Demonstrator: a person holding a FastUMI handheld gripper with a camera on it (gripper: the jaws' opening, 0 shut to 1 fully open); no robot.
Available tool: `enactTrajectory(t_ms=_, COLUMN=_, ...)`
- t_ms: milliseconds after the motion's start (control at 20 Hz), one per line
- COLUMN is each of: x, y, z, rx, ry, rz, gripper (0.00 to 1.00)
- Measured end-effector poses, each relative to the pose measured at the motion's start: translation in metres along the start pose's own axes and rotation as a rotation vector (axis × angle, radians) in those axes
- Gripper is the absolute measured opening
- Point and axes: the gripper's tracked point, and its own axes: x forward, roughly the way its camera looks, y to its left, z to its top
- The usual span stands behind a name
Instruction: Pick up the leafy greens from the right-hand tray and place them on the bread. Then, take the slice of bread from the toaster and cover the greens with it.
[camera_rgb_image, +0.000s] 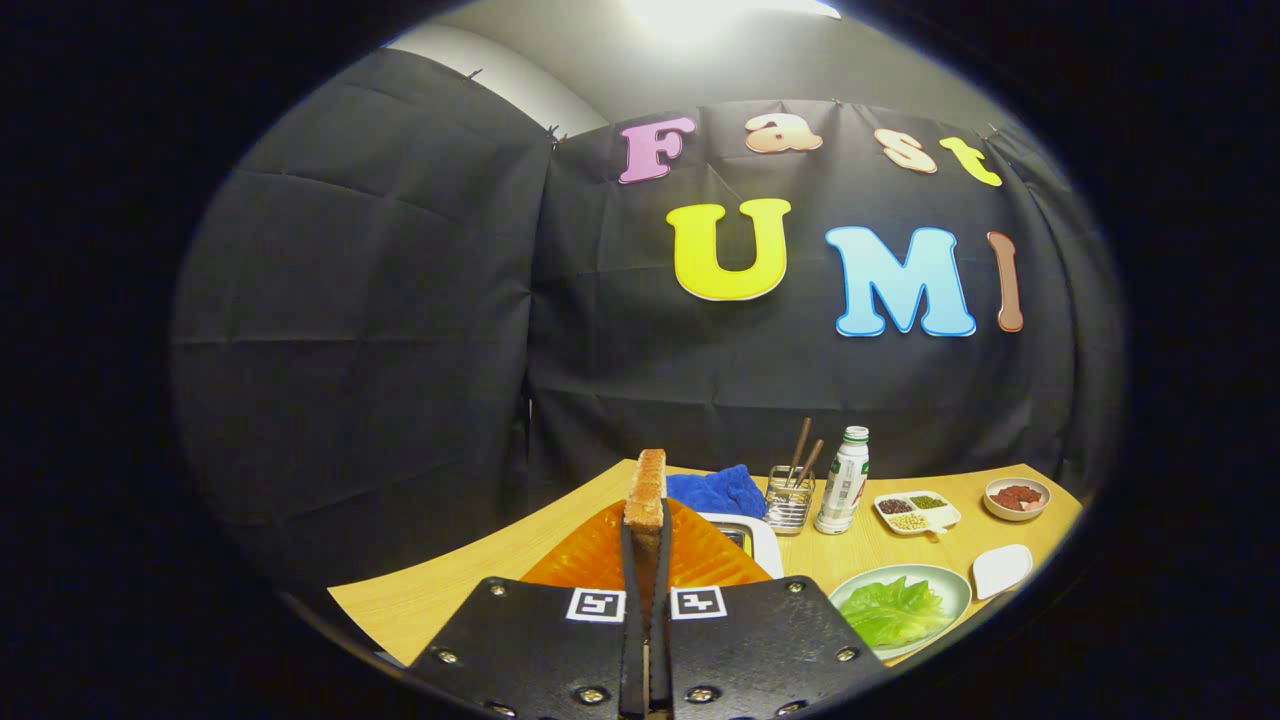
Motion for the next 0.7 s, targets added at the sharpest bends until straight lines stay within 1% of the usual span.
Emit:
enactTrajectory(t_ms=200, x=-0.011, y=-0.015, z=0.023, rx=0.044, ry=-0.033, rz=0.014, gripper=0.02)
enactTrajectory(t_ms=450, x=-0.03, y=-0.045, z=0.044, rx=0.056, ry=-0.079, rz=-0.011, gripper=0.02)
enactTrajectory(t_ms=700, x=-0.046, y=-0.073, z=0.034, rx=0.016, ry=-0.051, rz=-0.024, gripper=0.02)
